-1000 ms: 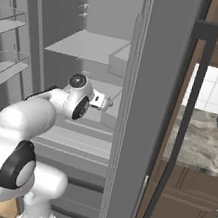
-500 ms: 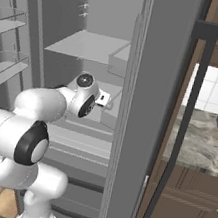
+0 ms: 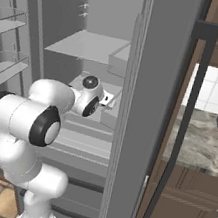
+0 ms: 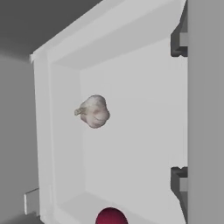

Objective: Move the garlic and radish from the second highest shelf to the top shelf to make space. Then, place the pitcher from the counter on the cleared second highest shelf.

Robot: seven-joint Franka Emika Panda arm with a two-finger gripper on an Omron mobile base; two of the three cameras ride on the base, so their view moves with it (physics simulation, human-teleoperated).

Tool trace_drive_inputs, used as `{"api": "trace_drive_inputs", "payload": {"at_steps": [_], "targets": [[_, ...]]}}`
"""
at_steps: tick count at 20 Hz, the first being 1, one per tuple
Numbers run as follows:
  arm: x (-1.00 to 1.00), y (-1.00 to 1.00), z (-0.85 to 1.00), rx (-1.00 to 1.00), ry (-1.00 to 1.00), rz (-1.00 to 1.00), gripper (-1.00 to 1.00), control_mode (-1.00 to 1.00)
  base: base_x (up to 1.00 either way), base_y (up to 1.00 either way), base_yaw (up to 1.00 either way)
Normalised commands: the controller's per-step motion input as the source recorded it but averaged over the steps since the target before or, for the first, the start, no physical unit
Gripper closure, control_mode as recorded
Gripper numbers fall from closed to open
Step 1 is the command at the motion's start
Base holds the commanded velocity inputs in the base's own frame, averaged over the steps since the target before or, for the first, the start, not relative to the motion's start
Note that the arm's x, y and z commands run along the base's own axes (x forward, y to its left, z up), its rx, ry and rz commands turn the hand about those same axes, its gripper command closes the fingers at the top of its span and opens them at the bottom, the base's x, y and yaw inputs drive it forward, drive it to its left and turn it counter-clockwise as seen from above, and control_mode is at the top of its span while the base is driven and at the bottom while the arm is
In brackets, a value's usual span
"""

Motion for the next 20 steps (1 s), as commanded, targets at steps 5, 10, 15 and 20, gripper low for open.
{"api": "trace_drive_inputs", "payload": {"at_steps": [5,10,15,20], "targets": [[0.38,0.00,-0.17,0.00,0.00,0.00,-1.00,-1.00,0.00,0.00,0.00],[0.37,0.00,-0.16,0.00,0.00,0.00,-1.00,-1.00,0.00,0.00,0.00],[0.34,0.00,-0.19,0.00,0.00,0.00,-1.00,-1.00,0.00,0.00,0.00],[0.34,0.00,-0.18,0.00,0.00,0.00,-1.00,-1.00,0.00,0.00,0.00]]}}
